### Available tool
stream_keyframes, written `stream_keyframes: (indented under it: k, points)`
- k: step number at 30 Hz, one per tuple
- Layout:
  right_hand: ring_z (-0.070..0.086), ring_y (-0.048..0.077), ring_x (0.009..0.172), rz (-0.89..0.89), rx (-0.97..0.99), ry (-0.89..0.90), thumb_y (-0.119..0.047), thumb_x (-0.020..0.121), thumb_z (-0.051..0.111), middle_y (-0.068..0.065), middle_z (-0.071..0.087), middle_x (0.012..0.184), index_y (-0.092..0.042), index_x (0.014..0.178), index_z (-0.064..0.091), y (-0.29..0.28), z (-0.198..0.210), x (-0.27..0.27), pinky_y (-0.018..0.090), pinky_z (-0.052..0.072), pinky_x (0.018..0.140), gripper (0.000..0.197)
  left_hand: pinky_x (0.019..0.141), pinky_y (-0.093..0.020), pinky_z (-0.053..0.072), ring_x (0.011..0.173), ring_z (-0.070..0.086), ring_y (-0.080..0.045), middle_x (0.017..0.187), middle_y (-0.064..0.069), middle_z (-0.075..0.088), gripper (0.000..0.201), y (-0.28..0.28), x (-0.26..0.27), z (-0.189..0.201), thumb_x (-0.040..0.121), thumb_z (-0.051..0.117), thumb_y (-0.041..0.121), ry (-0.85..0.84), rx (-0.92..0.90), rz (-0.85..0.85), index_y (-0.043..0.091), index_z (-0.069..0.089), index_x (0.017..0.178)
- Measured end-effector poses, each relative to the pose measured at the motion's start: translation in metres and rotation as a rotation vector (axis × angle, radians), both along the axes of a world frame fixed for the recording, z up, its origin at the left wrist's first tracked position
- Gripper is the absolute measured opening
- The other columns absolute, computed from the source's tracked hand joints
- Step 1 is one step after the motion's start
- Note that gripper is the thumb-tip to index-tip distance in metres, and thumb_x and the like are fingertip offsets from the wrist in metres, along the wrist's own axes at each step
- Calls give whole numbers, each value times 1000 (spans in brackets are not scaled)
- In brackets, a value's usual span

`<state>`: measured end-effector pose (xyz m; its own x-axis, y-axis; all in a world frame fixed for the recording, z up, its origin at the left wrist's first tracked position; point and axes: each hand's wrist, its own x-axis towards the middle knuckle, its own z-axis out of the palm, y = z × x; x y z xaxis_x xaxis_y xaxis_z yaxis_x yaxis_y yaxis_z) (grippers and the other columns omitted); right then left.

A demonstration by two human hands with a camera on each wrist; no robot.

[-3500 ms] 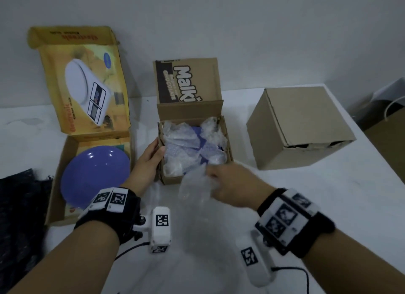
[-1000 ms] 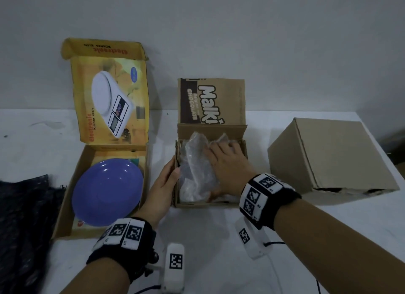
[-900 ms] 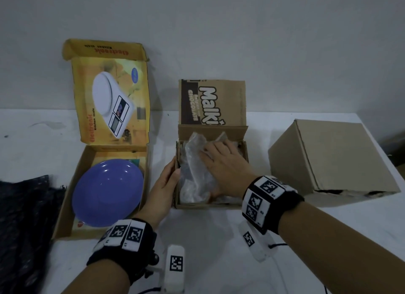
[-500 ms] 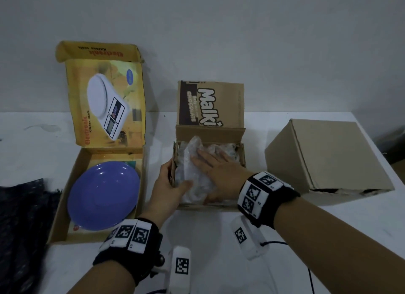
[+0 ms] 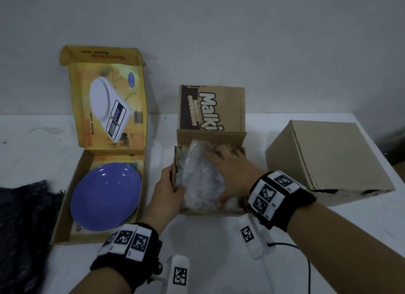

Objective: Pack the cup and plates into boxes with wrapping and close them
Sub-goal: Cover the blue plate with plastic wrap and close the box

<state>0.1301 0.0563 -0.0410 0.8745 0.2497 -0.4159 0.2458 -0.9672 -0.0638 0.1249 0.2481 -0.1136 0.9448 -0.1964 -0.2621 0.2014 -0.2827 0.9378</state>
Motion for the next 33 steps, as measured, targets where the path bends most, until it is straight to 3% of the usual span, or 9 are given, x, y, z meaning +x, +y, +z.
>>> stream_keyframes:
  k: [4,7,10,16,19,24,28,31,33]
  points:
    - [4,28,140,40,45,35,-49,64,79,8,6,152,-13,150,-6,2,18,-15,43,5,119,126,117,-22,1,138,24,-23,149,-10,32,83,0,3,21,67,66,3,-608,572,-102,13,32,142]
    - [3,27,141,10,79,47,-43,68,79,8,2,154,-12,150,-4,4,17,-16,38,6,117,121,114,-29,17,135,29,-20,149,-2,34,86,-6,20,32,62,61,0,-812,675,-392,19,36,142]
    - [14,31,140,-37,129,46,-42,57,86,5,8,151,-14,150,2,3,7,-14,35,12,117,128,112,-44,27,136,24,-19,153,3,31,80,-7,31,26,69,51,16,-722,828,-496,22,31,146]
    - [26,29,134,-52,96,27,-56,54,81,5,17,149,-18,148,17,-5,7,-13,40,25,113,119,117,-43,0,142,10,-18,153,4,27,74,-7,29,22,78,37,34,-632,967,-496,21,21,149]
    - [24,28,129,-7,-31,-122,-72,55,69,8,22,145,-24,143,29,-14,17,-16,41,23,108,109,117,-43,-1,142,10,-20,151,3,28,74,-8,30,23,77,31,36,-647,978,-508,19,24,148]
    - [-1,22,146,38,-98,43,-75,68,57,5,-1,158,-16,151,-5,-24,24,-22,53,-5,116,119,117,-50,17,137,24,-24,140,-6,38,73,-8,31,20,73,27,37,-669,878,-490,10,44,138]
    - [-1,22,147,37,-203,59,-79,72,45,5,-3,159,-17,149,-14,-16,19,-18,60,-13,111,115,114,-48,24,138,26,-25,143,-8,36,71,-8,31,16,78,28,38,-658,843,-482,8,42,140]
    - [-4,22,147,27,-204,80,-80,72,44,4,-5,159,-18,149,-13,-17,16,-18,61,-15,110,114,118,-44,16,142,15,-21,148,-7,30,77,-8,31,21,81,25,52,-640,787,-481,8,36,144]
    - [-11,19,146,4,-185,158,-76,74,49,2,-11,159,-17,150,-15,-21,18,-19,59,-16,111,115,119,-32,0,144,-7,-14,157,1,11,102,-5,34,32,71,25,78,-502,759,-586,13,19,150]
